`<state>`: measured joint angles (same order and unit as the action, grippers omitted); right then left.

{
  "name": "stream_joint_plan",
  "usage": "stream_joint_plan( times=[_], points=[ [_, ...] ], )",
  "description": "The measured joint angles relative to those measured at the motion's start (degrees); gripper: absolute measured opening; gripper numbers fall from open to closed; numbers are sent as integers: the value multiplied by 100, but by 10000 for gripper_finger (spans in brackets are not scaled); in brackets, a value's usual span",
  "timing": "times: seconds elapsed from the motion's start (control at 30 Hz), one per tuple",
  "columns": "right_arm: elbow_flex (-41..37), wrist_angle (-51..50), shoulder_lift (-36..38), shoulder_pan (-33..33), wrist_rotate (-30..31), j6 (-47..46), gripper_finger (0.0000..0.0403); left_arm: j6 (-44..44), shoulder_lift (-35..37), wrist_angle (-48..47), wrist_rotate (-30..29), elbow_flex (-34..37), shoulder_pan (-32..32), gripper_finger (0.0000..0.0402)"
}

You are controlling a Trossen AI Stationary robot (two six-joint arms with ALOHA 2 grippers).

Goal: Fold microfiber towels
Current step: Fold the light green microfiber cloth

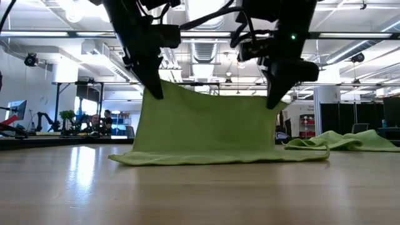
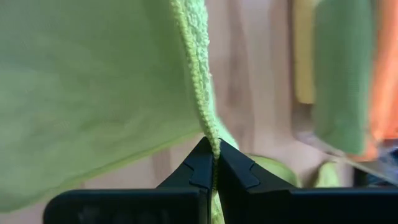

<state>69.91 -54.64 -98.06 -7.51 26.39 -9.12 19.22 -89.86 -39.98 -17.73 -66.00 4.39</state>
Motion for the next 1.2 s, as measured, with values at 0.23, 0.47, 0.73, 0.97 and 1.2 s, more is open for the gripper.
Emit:
stream_joint_plan(
  times=[0.23,0.47,0.73,0.97,1.2],
  points=[
    [-394,456,2,-216,-572,15,9,11,0,128,611,99,271,0],
    [-624,647,2,-557,-796,-151,9,428,0,730,738,365,648,0],
    [-824,957,2,-798,-1032,-482,9,1019,0,1092,826,752,853,0],
    [-718,963,9,-1006,-1047,-569,9,1348,0,1687,1062,997,1047,0],
    [-715,973,9,-1138,-1055,-628,9,1618,-102,2129,1268,1267,1199,0]
  ],
)
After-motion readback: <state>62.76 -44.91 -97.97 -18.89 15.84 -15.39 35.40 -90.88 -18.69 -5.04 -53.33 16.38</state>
